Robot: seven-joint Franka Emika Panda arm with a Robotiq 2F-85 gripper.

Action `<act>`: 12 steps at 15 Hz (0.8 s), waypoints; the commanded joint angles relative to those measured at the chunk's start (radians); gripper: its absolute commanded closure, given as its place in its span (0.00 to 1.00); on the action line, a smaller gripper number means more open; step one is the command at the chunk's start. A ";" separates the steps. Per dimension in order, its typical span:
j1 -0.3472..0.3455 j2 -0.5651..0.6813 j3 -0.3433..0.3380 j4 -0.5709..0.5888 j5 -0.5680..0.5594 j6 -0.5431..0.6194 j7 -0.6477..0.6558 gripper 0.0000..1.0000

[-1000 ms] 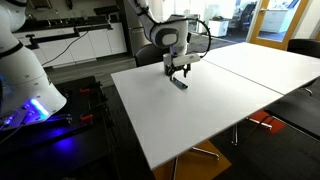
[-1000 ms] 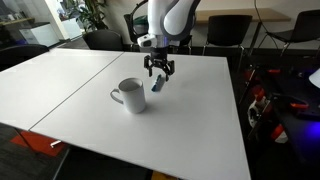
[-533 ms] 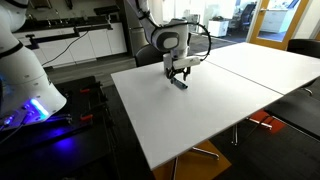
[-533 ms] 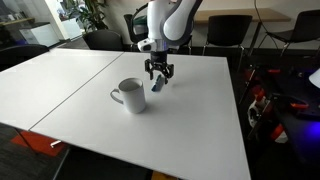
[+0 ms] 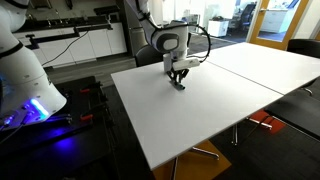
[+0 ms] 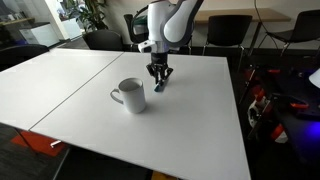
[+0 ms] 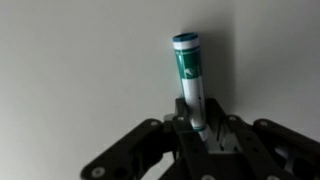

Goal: Put the marker in the mug

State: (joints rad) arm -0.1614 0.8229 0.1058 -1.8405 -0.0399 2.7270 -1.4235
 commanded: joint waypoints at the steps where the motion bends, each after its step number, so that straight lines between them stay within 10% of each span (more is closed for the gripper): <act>1: 0.009 0.005 -0.011 0.019 -0.032 -0.007 0.049 1.00; 12: -0.176 -0.062 0.119 -0.039 0.049 0.089 -0.004 0.95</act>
State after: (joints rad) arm -0.2723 0.8100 0.1746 -1.8318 -0.0194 2.7646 -1.4078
